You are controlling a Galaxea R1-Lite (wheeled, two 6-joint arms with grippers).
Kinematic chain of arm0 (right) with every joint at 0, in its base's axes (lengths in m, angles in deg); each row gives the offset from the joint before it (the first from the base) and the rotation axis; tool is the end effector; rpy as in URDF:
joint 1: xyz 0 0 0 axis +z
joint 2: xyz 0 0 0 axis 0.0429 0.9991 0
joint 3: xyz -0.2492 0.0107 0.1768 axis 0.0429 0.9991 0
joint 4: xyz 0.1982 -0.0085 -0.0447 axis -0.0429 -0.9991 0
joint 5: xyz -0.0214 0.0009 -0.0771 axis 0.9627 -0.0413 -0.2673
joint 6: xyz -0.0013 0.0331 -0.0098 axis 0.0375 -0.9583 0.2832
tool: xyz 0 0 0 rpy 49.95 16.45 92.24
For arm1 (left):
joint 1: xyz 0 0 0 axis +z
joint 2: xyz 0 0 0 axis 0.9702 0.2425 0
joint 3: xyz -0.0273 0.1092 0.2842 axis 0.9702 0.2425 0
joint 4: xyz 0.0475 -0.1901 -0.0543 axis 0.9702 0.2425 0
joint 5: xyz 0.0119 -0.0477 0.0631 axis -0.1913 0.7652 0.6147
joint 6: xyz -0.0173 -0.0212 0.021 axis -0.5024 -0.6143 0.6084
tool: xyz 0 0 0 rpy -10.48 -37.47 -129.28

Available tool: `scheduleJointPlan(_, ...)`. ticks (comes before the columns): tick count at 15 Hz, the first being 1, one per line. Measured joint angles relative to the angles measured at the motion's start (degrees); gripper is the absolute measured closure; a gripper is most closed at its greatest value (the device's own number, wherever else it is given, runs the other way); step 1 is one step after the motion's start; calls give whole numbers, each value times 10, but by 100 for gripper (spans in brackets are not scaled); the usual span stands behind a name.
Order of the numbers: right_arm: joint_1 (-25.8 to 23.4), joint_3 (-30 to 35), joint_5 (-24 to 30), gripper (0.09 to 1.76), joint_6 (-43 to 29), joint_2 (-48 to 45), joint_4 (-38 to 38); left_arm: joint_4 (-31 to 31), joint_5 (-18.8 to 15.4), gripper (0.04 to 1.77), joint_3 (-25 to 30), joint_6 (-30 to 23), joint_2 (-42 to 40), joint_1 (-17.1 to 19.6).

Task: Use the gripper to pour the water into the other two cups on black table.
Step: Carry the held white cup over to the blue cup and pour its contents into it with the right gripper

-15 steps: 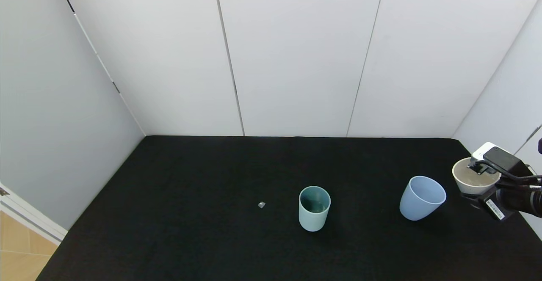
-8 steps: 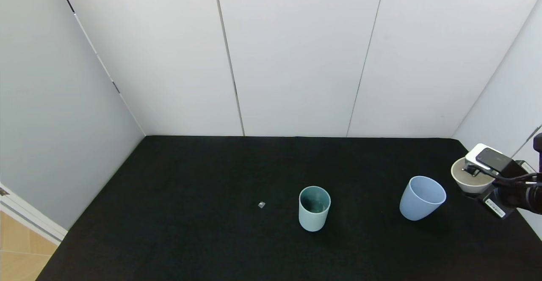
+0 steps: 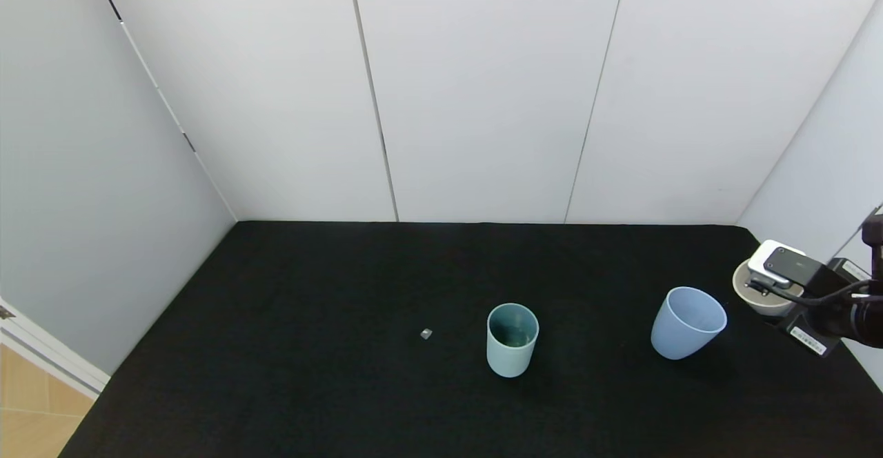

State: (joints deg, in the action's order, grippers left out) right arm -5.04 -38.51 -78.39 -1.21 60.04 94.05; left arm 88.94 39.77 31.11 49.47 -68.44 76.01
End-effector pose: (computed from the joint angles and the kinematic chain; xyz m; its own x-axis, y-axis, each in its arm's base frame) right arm 0.2898 -0.0415 0.1277 0.8154 -0.2037 -0.5419 -0.3223 0.6179 -0.7171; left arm -0.0025 0.0001 0.0763 1.0000 0.0051 0.0079 -0.0050 1.0000 -0.0043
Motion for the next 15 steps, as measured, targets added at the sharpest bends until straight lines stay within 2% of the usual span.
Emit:
scheduleJointPlan(12, 55, -9, -81, 61, 48, 1, 0, 0, 0, 9, 0, 0, 0, 0)
scheduleJointPlan(15, 58, -12, -84, 61, 67, 3, 0, 0, 0, 9, 0, 0, 0, 0)
